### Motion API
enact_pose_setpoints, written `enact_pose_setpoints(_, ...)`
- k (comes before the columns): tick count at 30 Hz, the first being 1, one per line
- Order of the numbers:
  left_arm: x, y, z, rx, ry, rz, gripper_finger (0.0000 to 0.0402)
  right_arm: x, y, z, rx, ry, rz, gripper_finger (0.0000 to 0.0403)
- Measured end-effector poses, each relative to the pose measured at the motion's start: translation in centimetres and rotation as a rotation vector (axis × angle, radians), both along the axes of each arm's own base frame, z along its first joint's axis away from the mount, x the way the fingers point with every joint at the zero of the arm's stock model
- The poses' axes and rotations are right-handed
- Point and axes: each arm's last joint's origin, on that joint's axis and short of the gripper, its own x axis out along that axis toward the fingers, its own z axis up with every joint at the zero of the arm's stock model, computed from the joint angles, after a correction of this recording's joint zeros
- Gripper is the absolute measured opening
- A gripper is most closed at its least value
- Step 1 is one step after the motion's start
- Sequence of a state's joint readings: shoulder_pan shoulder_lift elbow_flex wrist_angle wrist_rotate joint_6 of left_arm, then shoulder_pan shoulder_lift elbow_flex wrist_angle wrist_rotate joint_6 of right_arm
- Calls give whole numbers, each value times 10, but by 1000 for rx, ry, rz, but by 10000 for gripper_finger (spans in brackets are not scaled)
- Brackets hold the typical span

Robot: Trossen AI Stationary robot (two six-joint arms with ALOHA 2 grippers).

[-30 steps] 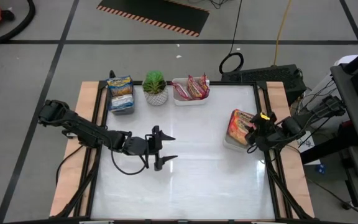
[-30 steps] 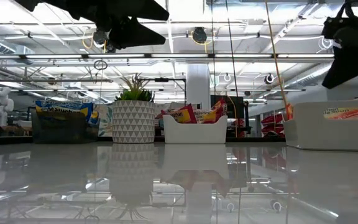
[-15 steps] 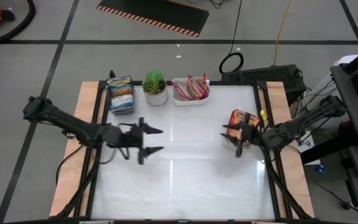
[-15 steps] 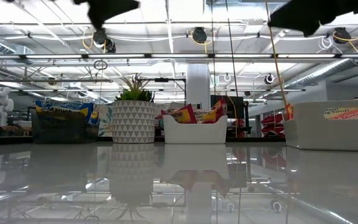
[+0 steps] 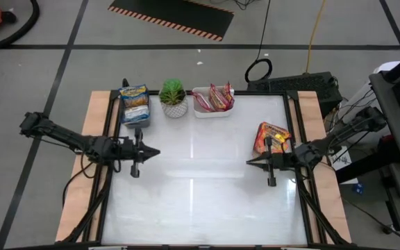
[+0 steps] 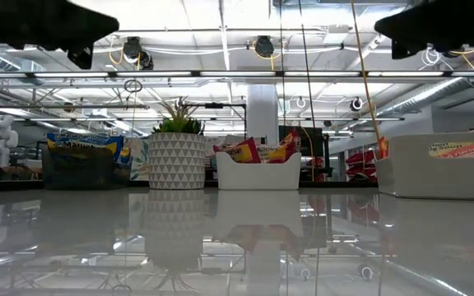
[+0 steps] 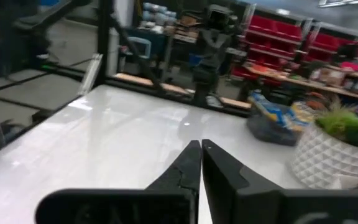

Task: Sort Maruchan noodles
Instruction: Return to Home Position

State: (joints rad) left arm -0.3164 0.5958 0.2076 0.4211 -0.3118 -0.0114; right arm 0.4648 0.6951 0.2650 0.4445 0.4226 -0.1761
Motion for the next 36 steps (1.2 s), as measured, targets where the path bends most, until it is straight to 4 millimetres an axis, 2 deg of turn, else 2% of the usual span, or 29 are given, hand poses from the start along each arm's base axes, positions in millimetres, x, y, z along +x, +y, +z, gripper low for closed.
enact_pose_setpoints(3, -6, 2, -9, 43, -5, -3, 6, -3, 0, -8, -2, 19, 57, 6)
enact_pose_setpoints(7, -11, 5, -20, 51, 1, 9, 5, -7, 0, -18, 2, 32, 112, 2)
enact_pose_setpoints(15, -13, 13, -40, 35, 48, 57, 4, -22, -8, -41, 23, 29, 111, 1)
enact_pose_setpoints(19, -14, 16, -49, 14, 74, 57, 4, -27, -10, -31, 79, -85, 117, 0)
enact_pose_setpoints(36, -22, 25, -64, 29, 189, 16, 3, -45, -18, -38, 63, -19, 136, 0)
